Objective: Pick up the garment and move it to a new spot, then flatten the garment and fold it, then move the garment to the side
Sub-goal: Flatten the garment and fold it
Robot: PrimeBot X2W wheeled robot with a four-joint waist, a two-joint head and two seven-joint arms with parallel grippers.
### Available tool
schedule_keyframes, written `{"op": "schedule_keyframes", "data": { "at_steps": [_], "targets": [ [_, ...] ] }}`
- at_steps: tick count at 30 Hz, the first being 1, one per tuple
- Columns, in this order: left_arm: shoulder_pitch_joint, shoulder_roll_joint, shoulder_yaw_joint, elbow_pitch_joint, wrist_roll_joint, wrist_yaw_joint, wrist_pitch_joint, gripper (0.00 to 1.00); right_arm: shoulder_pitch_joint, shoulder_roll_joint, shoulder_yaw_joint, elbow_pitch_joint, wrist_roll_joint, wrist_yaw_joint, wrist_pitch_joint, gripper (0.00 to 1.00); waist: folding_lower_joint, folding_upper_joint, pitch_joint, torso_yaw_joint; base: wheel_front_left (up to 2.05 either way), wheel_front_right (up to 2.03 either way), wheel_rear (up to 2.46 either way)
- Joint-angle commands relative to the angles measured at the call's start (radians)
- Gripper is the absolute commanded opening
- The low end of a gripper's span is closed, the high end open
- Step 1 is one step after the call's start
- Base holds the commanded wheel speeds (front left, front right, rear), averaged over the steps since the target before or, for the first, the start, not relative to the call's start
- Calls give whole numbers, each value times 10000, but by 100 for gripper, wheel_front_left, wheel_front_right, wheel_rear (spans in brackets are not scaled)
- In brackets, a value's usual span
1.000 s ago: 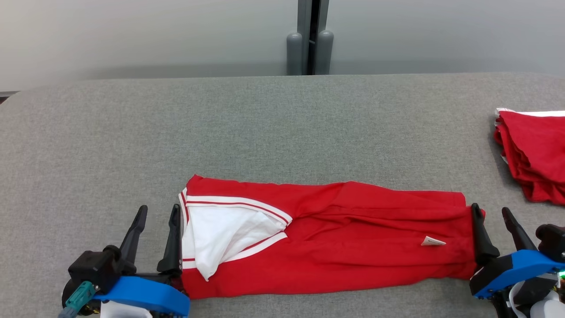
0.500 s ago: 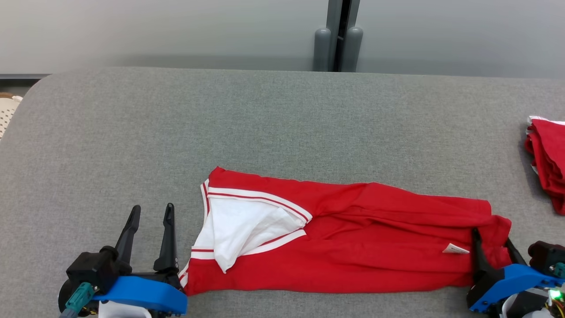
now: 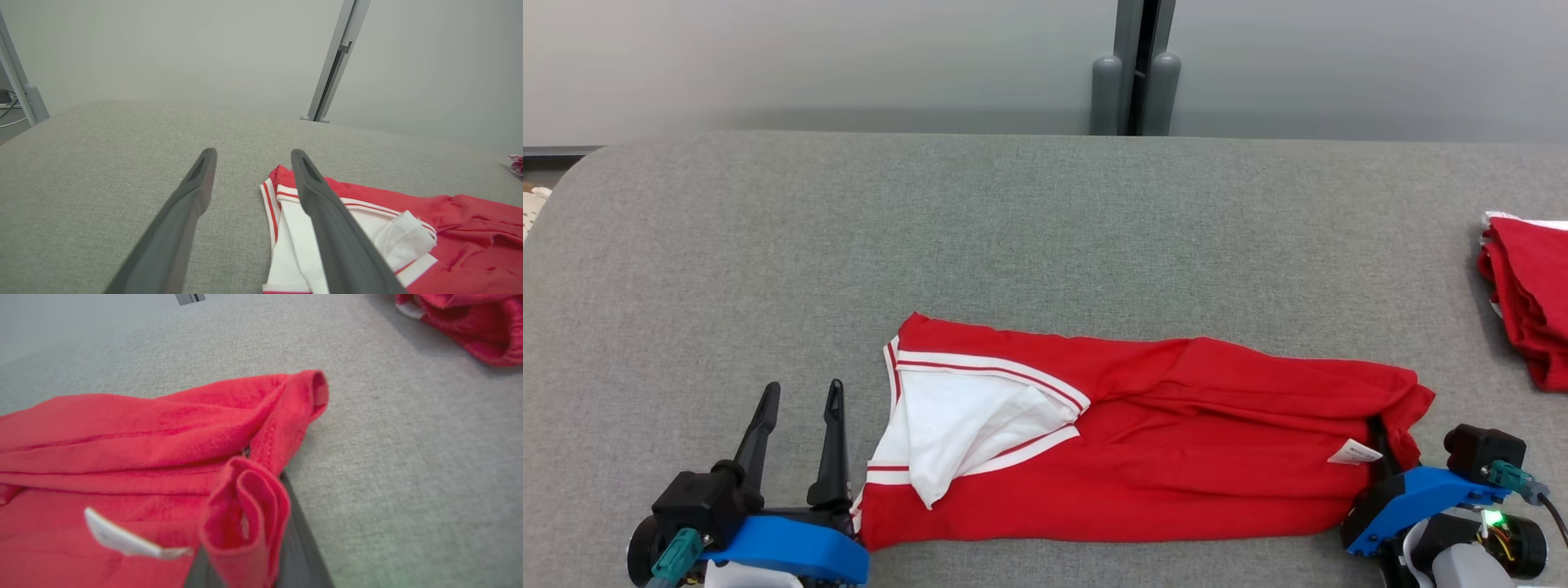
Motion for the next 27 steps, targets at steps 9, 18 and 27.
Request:
{"op": "schedule_keyframes", "data": {
  "at_steps": [9,18,27],
  "targets": [
    [-25,-113,137,212,266,-70,-45,100,203,-811,-186,-586,248,-1,-244,0,0,0,-110,-410,0,0,0],
    [-9,-292,195,351,434,-154,-45,100,1099,-1007,-479,-3070,750,1,768,0,0,0,-138,-836,0,0,0],
    [-252,-382,223,473,541,-237,-45,100,1025,-183,1515,-5239,1366,1,1775,0,0,0,-96,-754,0,0,0]
  ]
}}
